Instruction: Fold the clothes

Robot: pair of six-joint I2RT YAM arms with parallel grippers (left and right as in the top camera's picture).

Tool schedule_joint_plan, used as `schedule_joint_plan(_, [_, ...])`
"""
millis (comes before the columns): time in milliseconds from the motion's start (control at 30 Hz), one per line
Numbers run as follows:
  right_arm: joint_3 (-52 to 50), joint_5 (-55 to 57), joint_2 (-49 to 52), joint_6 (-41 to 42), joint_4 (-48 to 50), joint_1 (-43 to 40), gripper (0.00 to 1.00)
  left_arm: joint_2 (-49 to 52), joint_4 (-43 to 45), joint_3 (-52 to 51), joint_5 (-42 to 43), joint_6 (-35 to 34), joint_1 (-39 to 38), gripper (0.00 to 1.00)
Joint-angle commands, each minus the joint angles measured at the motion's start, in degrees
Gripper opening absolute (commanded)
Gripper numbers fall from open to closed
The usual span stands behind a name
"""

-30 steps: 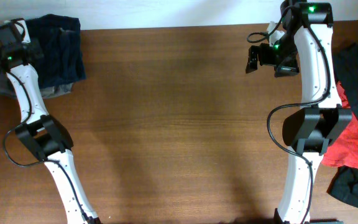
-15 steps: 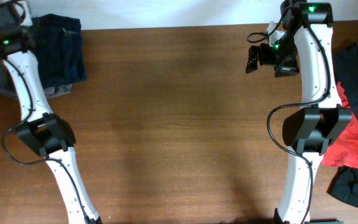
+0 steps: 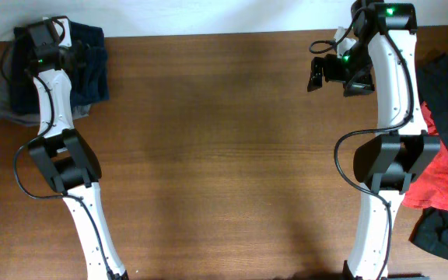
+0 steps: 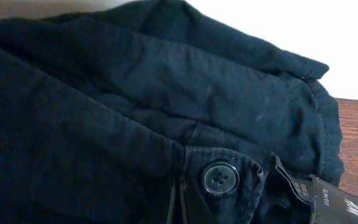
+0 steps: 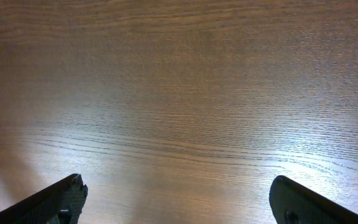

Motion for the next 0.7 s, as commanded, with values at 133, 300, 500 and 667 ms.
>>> schedule_joint_plan(133, [0.96,0.63,-0.66,-0.09,-0.33,0.31,0.99,-6.1,-1.44,-1.33,-0.07,-0.48,0.68,0.05])
schedule_joint_plan(300, [0.96,0.63,-0.66,-0.09,-0.33,0.31,0.99,-13.27,-6.23,-1.33,-2.4,-0.42,1.07,0.1])
schedule_joint_plan(500, [0.96,0.66,-0.66,-0.11,-0.33,0.31,0.98,-14.32,-10.19,-1.64,-5.75,-0.28,3.39,0.1])
schedule_joint_plan(667, [0.96,0.66,-0.66,-0.11,-0.33,0.31,0.98,-11.04,-11.15,-1.68,-5.62,-0.26,6.47,0.09])
